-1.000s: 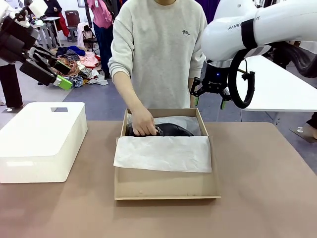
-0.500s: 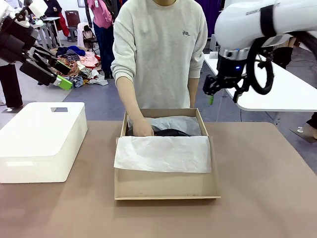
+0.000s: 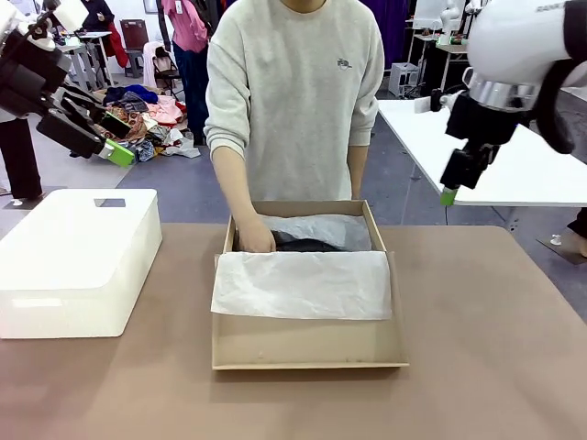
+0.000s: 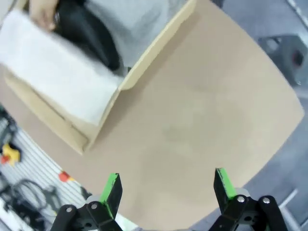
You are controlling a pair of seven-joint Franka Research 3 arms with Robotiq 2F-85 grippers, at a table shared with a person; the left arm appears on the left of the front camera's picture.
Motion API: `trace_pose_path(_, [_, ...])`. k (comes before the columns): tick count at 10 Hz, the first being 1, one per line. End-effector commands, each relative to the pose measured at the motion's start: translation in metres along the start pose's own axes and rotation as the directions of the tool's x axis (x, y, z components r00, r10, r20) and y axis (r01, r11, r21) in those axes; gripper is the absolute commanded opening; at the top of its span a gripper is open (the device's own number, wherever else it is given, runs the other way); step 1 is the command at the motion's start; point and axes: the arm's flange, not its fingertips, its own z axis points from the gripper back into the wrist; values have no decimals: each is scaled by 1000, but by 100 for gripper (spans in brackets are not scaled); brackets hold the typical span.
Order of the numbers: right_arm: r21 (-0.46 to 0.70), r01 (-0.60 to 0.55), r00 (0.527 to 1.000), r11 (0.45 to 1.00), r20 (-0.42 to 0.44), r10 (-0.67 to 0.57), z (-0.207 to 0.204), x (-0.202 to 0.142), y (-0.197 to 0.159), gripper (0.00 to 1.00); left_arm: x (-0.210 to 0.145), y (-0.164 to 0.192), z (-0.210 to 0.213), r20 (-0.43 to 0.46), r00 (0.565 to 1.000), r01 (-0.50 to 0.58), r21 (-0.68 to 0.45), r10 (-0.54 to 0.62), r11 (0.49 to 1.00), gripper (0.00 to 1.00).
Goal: Pack the shoes into the box.
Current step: Close the Shoes Box.
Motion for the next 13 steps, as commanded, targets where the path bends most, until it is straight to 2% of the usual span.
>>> trace_pose_path(1, [44,-171,985,984,34,170,-2,-23,-8,100,0,0,0,15,1000,10,-10,-9,1000,100])
trace_pose_path(2, [43,-263,965,964,37,261,-2,-29,-10,100,0,0,0,15,1000,10,-10,-9,1000,100])
trace_pose_path(3, [50,-306,951,951,57,303,-3,-32,-14,100,0,0,0,15,1000,10,-10,-9,1000,100])
trace_pose_path(4, [70,-284,958,956,68,279,-5,-32,-15,100,0,0,0,15,1000,10,-10,-9,1000,100])
trace_pose_path(5, [18,-245,969,969,13,245,-1,-26,-13,100,0,0,0,15,1000,10,-10,-9,1000,100])
trace_pose_path(10, [18,-245,969,969,13,245,-1,-26,-13,100,0,0,0,15,1000,10,-10,-9,1000,100])
trace_pose_path(11, [28,-269,963,963,20,269,-2,-28,-14,100,0,0,0,15,1000,10,-10,-9,1000,100])
trace_pose_path(13, [55,-418,908,907,60,415,-3,-31,-13,100,0,0,0,15,1000,10,-10,-9,1000,100])
